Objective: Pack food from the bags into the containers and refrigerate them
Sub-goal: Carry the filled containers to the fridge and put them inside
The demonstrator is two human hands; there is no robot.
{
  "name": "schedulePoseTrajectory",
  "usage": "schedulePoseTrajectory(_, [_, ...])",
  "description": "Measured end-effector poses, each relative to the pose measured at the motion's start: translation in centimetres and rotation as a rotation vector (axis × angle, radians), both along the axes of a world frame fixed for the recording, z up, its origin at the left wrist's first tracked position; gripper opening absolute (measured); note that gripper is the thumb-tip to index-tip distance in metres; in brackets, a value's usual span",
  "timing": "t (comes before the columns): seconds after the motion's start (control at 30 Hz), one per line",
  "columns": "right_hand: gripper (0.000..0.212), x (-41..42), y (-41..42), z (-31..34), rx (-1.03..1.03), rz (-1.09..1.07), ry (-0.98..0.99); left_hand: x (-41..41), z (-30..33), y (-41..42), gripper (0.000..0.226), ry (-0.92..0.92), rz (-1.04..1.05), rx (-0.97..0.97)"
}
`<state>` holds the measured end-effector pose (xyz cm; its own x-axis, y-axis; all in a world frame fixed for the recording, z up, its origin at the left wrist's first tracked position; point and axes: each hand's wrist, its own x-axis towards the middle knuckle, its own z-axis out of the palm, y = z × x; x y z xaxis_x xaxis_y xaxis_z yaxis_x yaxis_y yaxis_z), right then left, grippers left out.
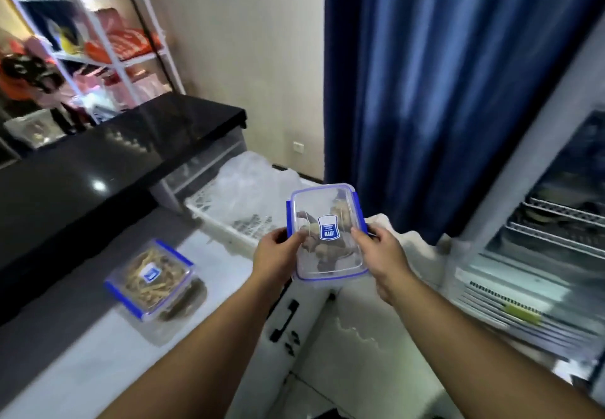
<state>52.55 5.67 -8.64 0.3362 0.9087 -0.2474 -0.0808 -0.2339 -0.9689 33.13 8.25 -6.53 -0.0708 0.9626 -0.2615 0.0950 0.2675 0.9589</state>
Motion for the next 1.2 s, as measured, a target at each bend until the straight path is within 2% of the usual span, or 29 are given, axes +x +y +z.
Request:
schedulePoseTrajectory(0.1, [0.018, 6.1, -1.8, -0.3, -0.002, -0.131, 0.023, 6.5, -0.3, 0.5, 0.022, 0.015, -0.123, 0.000])
schedulePoseTrajectory(0.13, [0.016, 7.8, -2.3, -0.5, -0.006, -0.172, 0.021, 8.4, -0.4, 0.7, 0.024, 0.011, -0.160, -0.006])
schedulePoseTrajectory(0.2, [0.023, 11.0, -3.3, -1.1, -0.022, -0.253, 0.018, 12.1, -0.8, 1.1, 0.026, -0.027, -0.228, -0.027])
schedulePoseTrajectory(0.37, [0.024, 17.8, -5.3, -2.4, -0.063, -0.420, 0.014, 20.6, -1.7, 2.0, 0.026, -0.043, -0.383, -0.096])
schedulePoseTrajectory(0.67, [0.028, 29.9, -4.0, -4.1, -0.141, -0.661, 0.019, 35.1, -4.1, 7.2, 0.002, 0.010, -0.654, -0.175])
schedulePoseTrajectory(0.9, [0.021, 38.3, -1.9, -3.6, -0.147, -0.857, 0.091, 46.4, -4.6, 12.1, 0.016, 0.020, -0.828, -0.186])
schedulePoseTrajectory(1.0, [0.022, 40.5, -1.9, -3.5, -0.140, -0.919, 0.110, 50.3, -4.8, 13.1, 0.021, 0.032, -0.875, -0.187])
schedulePoseTrajectory(1.1, [0.023, 42.9, -2.3, -3.7, -0.129, -0.936, 0.157, 53.5, -5.3, 13.4, 0.008, 0.060, -0.900, -0.193])
schedulePoseTrajectory(1.2, [0.024, 45.8, -2.4, -4.2, -0.151, -0.926, 0.184, 56.3, -5.9, 13.3, 0.005, 0.085, -0.891, -0.199])
